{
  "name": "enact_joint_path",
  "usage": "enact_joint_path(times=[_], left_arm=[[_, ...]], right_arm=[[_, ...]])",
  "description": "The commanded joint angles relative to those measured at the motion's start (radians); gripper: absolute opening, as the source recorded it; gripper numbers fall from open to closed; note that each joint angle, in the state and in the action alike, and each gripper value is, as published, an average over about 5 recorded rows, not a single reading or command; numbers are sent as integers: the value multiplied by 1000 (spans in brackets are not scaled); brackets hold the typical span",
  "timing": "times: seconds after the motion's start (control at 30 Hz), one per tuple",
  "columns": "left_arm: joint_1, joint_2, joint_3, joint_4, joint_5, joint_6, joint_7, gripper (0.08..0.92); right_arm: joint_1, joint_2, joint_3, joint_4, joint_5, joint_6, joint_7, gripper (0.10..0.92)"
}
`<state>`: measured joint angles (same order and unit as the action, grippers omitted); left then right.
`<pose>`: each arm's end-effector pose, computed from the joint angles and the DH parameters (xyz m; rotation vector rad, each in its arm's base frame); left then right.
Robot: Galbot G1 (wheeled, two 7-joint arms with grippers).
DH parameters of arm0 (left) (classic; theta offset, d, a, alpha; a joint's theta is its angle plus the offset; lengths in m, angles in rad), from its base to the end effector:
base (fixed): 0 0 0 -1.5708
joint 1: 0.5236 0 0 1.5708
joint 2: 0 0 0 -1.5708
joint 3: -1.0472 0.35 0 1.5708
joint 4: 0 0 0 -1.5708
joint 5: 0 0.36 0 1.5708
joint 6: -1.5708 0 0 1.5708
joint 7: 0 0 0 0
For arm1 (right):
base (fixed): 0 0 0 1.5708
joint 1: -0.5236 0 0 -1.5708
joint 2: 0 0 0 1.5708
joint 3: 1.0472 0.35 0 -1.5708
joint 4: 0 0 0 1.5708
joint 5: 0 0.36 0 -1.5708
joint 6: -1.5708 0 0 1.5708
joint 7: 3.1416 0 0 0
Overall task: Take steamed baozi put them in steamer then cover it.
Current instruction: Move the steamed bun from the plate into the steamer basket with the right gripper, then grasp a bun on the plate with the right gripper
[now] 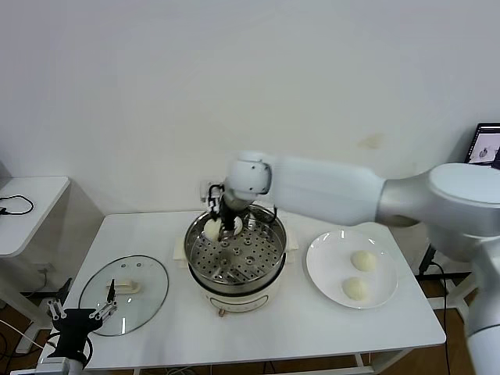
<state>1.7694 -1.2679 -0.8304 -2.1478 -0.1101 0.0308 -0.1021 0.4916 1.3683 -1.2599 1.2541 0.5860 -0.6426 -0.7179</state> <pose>0.1369 0.1328 -0.2798 0.2593 -2.9852 -0.4817 0.5173 0.2346 -0.0888 1.4684 -1.5612 1.4279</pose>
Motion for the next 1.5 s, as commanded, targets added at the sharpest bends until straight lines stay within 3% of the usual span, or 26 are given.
enact_joint_path(times=[0.03,0.57,0.73,0.87,1.17,1.5], left_arm=[[-2,1,-2,4,-2,-1,1,823],[0,-1,-6,1,-3,-1,1,823],[7,-3,-11,-9,-4,-1,1,823],[9,-3,-11,-19,-3,0,1,823],[4,-1,6,-24,6,3,2,823],[6,-6,47,-22,37,4,1,823]], right_arm=[[-76,123,-10,-74,28,-62,42,628],[-78,107,-9,-80,8,-84,28,636],[-25,35,1,-24,-6,-77,-29,750],[55,-71,8,45,-48,-28,-136,814],[191,-440,3,234,-182,172,-373,823],[130,-839,-5,423,-364,274,-425,823]])
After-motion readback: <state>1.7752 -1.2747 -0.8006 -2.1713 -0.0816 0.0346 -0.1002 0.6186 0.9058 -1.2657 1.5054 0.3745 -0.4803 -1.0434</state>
